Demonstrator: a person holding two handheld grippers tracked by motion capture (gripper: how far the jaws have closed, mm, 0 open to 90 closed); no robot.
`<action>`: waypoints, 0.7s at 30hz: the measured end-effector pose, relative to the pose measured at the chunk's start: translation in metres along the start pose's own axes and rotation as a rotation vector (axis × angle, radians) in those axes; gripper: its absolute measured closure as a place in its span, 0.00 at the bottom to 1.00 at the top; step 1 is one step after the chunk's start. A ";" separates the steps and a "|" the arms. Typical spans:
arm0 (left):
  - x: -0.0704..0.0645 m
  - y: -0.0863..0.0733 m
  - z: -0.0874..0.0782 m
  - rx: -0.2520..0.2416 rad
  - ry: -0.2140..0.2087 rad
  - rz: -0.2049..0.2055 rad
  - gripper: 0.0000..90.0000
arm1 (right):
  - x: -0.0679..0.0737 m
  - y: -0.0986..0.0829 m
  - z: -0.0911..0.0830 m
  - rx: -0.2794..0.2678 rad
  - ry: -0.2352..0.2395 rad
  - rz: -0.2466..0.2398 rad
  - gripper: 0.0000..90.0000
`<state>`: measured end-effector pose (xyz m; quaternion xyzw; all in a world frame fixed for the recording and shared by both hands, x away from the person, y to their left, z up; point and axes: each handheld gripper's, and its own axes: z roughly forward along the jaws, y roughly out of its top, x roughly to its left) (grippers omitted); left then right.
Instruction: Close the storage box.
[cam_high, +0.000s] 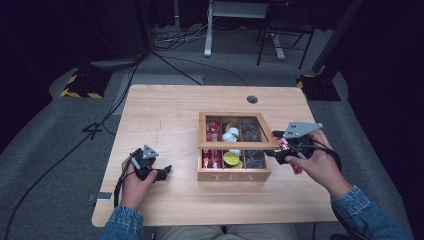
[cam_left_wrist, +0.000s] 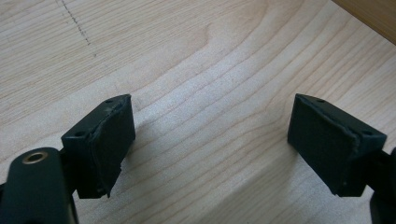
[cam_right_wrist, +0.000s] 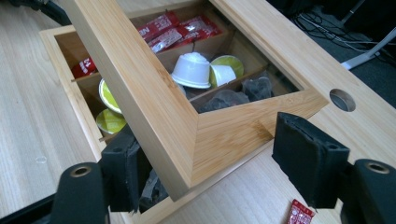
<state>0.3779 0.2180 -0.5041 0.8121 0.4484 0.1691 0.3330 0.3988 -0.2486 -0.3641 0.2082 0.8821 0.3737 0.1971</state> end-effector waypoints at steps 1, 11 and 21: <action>0.000 0.000 0.000 0.001 0.001 0.002 0.17 | 0.001 -0.001 0.001 0.002 0.002 0.001 0.32; 0.000 0.000 0.000 0.000 0.000 0.003 0.17 | 0.010 -0.014 0.007 0.037 0.017 -0.006 0.28; 0.000 0.000 0.000 0.000 0.001 0.003 0.17 | 0.018 -0.030 0.017 0.082 0.029 -0.004 0.24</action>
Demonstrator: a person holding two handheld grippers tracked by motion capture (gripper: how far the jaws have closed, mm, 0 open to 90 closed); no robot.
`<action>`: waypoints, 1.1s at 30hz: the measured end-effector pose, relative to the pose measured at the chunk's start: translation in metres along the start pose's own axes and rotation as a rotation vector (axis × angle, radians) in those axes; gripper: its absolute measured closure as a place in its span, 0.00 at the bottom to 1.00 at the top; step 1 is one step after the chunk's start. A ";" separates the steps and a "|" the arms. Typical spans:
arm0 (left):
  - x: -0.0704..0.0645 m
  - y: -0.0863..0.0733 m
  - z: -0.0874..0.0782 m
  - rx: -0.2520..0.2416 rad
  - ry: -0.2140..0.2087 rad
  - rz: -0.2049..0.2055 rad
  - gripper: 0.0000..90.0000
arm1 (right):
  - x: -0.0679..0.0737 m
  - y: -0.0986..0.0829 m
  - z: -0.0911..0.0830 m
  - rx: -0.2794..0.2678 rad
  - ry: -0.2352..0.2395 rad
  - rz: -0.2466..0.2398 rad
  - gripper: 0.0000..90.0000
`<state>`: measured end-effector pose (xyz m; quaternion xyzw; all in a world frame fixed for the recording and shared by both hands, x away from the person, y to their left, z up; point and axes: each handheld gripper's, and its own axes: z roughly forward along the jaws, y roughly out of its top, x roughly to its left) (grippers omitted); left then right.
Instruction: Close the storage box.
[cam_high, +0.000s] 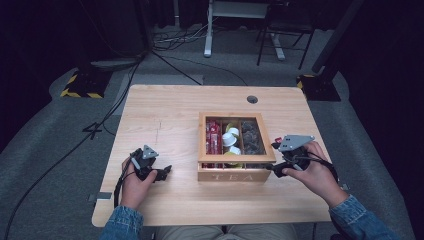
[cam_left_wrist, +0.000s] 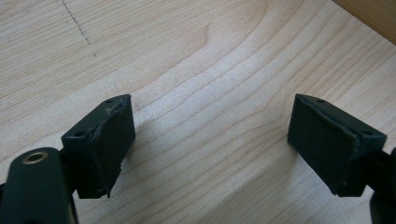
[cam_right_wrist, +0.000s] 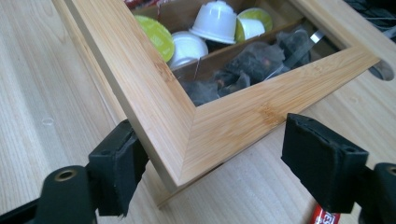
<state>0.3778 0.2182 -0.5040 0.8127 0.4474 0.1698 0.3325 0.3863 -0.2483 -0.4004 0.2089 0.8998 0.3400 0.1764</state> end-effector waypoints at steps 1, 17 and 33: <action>0.000 0.000 0.000 0.001 0.000 0.000 0.17 | 0.000 -0.001 0.001 0.001 0.001 0.001 0.24; 0.001 0.000 0.000 0.000 -0.004 0.001 0.17 | 0.008 -0.015 0.015 0.086 0.044 0.023 0.26; 0.001 0.000 -0.001 0.005 -0.005 0.003 0.17 | -0.001 -0.010 -0.020 0.001 0.063 0.128 0.28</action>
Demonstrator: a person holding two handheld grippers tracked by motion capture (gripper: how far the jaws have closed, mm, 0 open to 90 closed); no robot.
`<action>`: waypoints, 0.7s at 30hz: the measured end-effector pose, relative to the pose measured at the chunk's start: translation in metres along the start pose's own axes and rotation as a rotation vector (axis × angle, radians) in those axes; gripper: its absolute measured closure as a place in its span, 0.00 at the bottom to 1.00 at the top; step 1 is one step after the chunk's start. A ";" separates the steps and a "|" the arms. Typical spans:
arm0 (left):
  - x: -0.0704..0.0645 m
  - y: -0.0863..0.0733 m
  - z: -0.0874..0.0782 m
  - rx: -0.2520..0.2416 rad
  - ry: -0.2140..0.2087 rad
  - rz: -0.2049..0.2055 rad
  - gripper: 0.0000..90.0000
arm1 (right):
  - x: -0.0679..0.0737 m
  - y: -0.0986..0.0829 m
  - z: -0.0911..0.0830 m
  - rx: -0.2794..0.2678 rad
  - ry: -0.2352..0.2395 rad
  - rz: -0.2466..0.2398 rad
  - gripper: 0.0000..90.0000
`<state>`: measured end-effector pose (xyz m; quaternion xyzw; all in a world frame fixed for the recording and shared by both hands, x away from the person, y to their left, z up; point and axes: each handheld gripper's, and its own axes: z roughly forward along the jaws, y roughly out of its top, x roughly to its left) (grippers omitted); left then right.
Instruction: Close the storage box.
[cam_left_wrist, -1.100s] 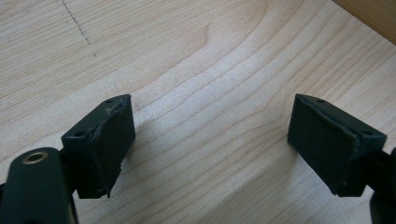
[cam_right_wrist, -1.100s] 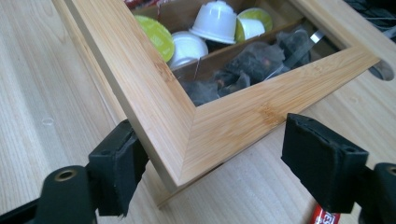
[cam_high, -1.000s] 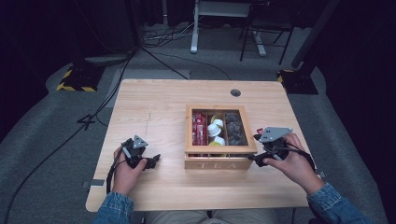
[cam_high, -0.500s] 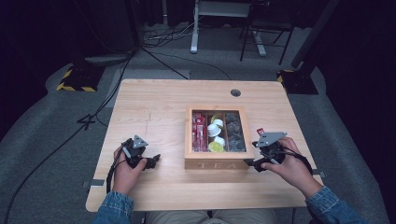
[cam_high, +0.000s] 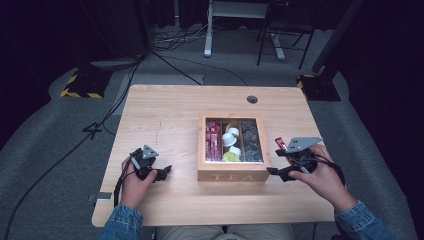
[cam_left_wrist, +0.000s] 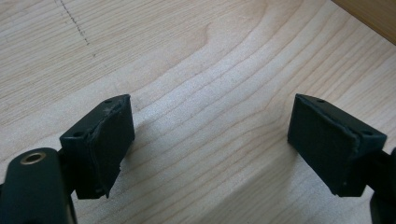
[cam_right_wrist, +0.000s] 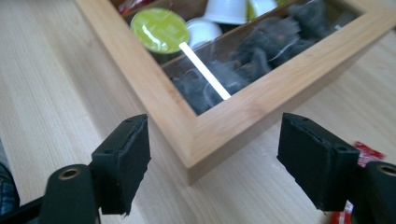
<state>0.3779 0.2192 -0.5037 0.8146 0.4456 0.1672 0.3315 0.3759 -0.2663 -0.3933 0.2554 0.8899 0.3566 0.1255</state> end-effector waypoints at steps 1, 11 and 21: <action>0.000 0.000 0.000 -0.004 0.000 0.001 0.17 | -0.003 0.000 -0.004 -0.010 -0.009 0.005 0.27; 0.001 -0.004 -0.003 -0.004 0.002 0.000 0.17 | -0.032 -0.016 -0.037 -0.082 -0.090 0.105 0.27; 0.002 -0.003 -0.003 0.000 -0.003 0.001 0.16 | -0.056 -0.050 -0.051 -0.083 -0.170 0.220 0.27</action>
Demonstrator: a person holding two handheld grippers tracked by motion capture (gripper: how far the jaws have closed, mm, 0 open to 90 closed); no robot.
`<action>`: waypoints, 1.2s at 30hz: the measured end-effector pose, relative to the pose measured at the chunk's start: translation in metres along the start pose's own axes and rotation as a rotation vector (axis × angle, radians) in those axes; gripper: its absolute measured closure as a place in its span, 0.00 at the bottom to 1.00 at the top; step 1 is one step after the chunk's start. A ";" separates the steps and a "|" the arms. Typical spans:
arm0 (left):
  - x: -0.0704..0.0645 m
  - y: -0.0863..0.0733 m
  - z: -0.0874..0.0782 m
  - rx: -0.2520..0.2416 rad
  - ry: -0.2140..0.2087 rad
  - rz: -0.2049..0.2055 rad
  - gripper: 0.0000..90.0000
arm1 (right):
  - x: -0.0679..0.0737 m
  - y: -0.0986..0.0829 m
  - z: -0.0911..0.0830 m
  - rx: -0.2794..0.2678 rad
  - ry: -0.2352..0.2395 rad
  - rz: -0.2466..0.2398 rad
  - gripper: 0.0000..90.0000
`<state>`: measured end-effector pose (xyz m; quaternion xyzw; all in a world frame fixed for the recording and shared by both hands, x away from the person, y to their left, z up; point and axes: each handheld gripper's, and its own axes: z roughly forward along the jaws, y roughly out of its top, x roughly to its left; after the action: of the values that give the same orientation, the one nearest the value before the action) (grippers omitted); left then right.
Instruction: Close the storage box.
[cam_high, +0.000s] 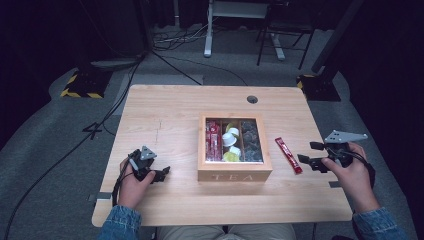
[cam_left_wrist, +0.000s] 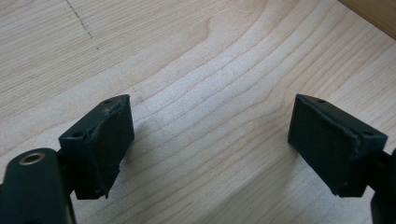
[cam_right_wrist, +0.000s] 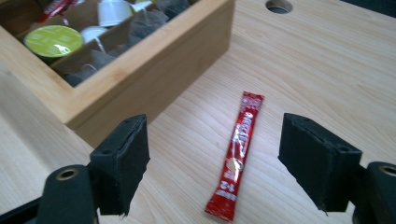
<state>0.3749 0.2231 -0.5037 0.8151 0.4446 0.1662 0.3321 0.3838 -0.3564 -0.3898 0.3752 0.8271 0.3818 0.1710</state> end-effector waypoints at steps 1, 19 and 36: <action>0.000 0.000 0.000 -0.002 0.002 0.000 0.16 | -0.003 -0.004 0.000 0.000 -0.007 0.011 0.27; 0.001 0.001 0.001 0.003 -0.003 0.003 0.16 | -0.046 -0.064 0.015 0.034 -0.167 0.116 0.29; 0.001 0.001 0.001 0.002 -0.003 0.006 0.16 | -0.054 -0.106 0.043 0.067 -0.218 0.155 0.25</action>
<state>0.3768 0.2233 -0.5038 0.8170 0.4419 0.1653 0.3315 0.3918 -0.4202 -0.4981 0.4828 0.7846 0.3230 0.2169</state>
